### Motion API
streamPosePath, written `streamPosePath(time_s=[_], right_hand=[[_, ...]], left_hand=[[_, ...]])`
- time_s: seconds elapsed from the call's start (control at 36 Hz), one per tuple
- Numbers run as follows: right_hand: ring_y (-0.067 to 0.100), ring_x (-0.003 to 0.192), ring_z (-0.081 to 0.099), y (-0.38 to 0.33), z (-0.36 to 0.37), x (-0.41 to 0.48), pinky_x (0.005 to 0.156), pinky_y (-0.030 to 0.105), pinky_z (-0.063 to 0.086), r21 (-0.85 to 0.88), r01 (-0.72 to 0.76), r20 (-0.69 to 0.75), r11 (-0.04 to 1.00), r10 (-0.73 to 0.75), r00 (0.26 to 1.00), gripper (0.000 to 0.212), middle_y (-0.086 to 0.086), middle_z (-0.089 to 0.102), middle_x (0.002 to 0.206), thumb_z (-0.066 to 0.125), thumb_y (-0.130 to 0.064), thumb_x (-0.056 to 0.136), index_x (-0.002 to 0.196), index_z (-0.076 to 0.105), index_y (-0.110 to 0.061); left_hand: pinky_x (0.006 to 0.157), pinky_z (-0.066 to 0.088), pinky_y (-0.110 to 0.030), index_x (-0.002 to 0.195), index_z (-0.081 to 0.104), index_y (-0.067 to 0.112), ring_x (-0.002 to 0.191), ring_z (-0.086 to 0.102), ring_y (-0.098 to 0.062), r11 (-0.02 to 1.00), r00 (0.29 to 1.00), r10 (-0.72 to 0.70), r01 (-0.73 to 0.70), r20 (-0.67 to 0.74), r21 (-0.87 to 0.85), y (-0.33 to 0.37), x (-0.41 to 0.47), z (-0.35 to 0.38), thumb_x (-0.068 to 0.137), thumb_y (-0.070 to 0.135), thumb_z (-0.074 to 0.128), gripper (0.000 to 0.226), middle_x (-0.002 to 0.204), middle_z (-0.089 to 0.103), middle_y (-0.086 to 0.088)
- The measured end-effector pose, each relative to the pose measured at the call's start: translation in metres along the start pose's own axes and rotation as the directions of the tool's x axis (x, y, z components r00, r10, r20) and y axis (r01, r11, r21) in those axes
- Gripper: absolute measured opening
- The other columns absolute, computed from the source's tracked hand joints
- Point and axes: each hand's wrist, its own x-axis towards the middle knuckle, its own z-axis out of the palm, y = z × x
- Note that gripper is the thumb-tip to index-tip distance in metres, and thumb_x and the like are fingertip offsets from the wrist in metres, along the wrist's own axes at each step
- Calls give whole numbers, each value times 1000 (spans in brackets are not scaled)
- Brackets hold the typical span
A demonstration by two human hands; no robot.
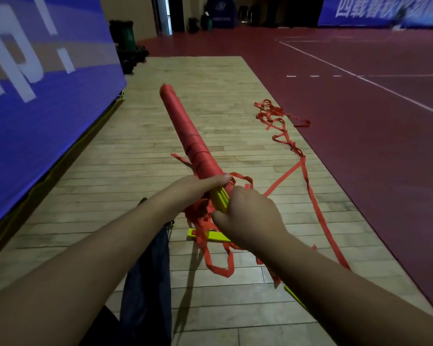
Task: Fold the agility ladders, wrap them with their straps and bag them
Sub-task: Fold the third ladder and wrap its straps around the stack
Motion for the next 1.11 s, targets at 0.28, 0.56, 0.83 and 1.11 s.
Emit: streamPosePath(time_s=[0.28,0.56,0.83,1.11], right_hand=[[32,86,73,11,-23,-2,79,46,61,757,-654,615,3,-343,710,53,21,68,101,66,-42,91,122,55,-1],[17,48,57,-5,-41,-11,47,22,46,849,-503,528,160,-229,818,25,8,61,64,66,-22,91,103,53,-3],[34,74,74,1,-25,2,75,48,62,479,-251,226,841,158,961,36,19,73,81,76,-33,85,86,69,2],[12,70,61,-5,-5,-3,55,24,48,356,-86,48,931,74,996,40,-3,56,83,65,-48,92,108,47,-16]], left_hand=[[66,52,-29,107,61,7,78,62,-24,922,960,236,-171,152,-349,3,-1,-19,85,36,61,36,87,64,-9],[85,58,-37,114,70,9,106,67,-31,956,906,180,-70,382,-285,1,-4,-49,65,56,86,70,117,70,-15],[57,51,-23,108,65,15,57,64,-8,997,976,68,-59,205,-51,15,-7,-22,88,60,50,51,67,69,8],[80,53,-32,114,64,9,87,72,-20,964,997,80,-75,11,-255,0,8,-5,74,44,80,55,99,74,-8]])
